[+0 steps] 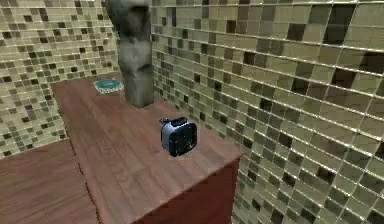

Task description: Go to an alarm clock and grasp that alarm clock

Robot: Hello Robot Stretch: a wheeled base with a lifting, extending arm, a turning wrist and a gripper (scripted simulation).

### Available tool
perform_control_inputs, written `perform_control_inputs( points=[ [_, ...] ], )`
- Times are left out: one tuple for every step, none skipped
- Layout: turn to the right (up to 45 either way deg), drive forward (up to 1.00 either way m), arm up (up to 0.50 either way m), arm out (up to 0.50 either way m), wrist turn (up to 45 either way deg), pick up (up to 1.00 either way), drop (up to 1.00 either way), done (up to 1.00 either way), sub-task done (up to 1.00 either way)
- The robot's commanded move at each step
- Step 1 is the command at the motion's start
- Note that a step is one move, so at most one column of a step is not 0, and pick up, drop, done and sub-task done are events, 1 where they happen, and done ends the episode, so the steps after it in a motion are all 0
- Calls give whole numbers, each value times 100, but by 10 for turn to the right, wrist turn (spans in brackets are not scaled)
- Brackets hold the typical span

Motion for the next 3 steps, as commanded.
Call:
perform_control_inputs(
  points=[
    [300, 0, 0, 0, 0, 0, 0, 0, 0],
    [0, 50, 0, 0, 0, 0, 0, 0, 0],
    [-450, 0, 0, 0, 0, 0, 0, 0, 0]
  ],
)
